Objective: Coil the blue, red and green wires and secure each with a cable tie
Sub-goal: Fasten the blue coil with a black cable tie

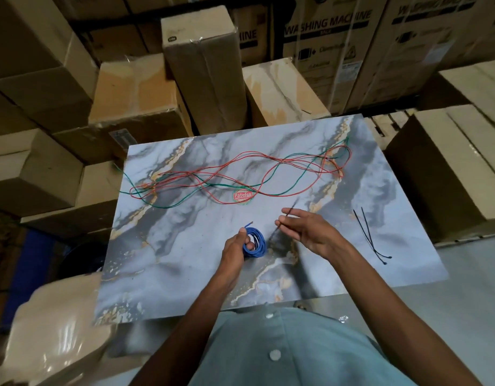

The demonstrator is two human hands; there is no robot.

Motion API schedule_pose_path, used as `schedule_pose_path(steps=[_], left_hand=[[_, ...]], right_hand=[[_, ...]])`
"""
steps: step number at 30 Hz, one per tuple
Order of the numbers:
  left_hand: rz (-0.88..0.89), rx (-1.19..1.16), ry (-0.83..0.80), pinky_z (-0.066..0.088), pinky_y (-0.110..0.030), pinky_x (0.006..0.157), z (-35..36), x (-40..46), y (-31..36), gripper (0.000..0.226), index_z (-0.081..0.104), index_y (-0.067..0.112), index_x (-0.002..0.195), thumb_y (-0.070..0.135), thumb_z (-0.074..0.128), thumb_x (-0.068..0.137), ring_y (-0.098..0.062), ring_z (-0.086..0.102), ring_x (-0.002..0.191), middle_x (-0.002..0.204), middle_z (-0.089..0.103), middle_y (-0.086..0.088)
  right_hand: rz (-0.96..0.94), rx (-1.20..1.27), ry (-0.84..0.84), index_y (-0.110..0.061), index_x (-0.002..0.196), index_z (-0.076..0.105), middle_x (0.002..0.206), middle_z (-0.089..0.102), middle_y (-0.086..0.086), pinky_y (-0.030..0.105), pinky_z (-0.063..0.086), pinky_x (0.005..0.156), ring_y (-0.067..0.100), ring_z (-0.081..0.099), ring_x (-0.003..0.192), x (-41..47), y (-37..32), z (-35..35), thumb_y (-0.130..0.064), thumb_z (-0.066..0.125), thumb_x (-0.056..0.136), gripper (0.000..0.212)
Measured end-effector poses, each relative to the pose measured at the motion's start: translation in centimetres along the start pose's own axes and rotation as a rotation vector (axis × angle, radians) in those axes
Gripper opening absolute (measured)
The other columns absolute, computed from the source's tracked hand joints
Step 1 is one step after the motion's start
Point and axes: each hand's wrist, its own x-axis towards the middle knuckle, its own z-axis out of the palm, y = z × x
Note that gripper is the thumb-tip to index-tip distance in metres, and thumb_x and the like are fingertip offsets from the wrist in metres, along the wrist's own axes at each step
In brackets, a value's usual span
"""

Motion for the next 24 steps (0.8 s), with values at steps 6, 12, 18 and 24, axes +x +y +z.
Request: schedule_pose_path(steps=[6,12,18,24], left_hand=[[0.002,-0.007,0.007,0.042,-0.033,0.074,-1.2,-0.7,0.6,0.042,0.052,0.018,0.075,0.042,0.038,0.106,-0.018,0.050,0.072,0.071,0.055,-0.002],[0.011,0.003,-0.013,0.040,-0.033,0.074,-1.9,-0.9,1.1,0.044,0.051,0.017,0.073,0.041,0.036,0.107,-0.018,0.049,0.070,0.067,0.056,0.000],[0.003,-0.005,-0.022,0.039,-0.033,0.072,-2.2,-0.7,1.3,0.044,0.050,0.018,0.073,0.041,0.035,0.107,-0.018,0.049,0.069,0.067,0.056,0.002],[-0.035,-0.072,-0.008,0.045,-0.034,0.078,-2.4,-0.3,1.7,0.040,0.055,0.019,0.081,0.043,0.036,0.106,-0.020,0.056,0.081,0.080,0.060,-0.002]], right_hand=[[-0.022,0.052,0.033,0.000,0.102,0.065,0.090,0.075,0.013,0.026,0.063,0.070,0.022,0.077,0.082,0.2,1.5,2.0,0.009,0.070,0.089,0.016],[-0.081,-0.021,0.077,-0.006,0.095,0.069,0.082,0.075,0.009,0.023,0.061,0.066,0.017,0.075,0.074,0.0,2.7,2.8,0.002,0.077,0.086,0.015],[-0.250,-0.214,0.014,-0.002,0.090,0.074,0.085,0.076,0.017,0.029,0.063,0.075,0.027,0.075,0.079,-0.7,3.3,3.2,0.008,0.079,0.081,0.015],[-0.416,-0.535,-0.040,-0.003,0.087,0.079,0.087,0.079,0.014,0.027,0.060,0.077,0.019,0.075,0.081,-1.3,3.4,3.6,0.012,0.082,0.075,0.020]])
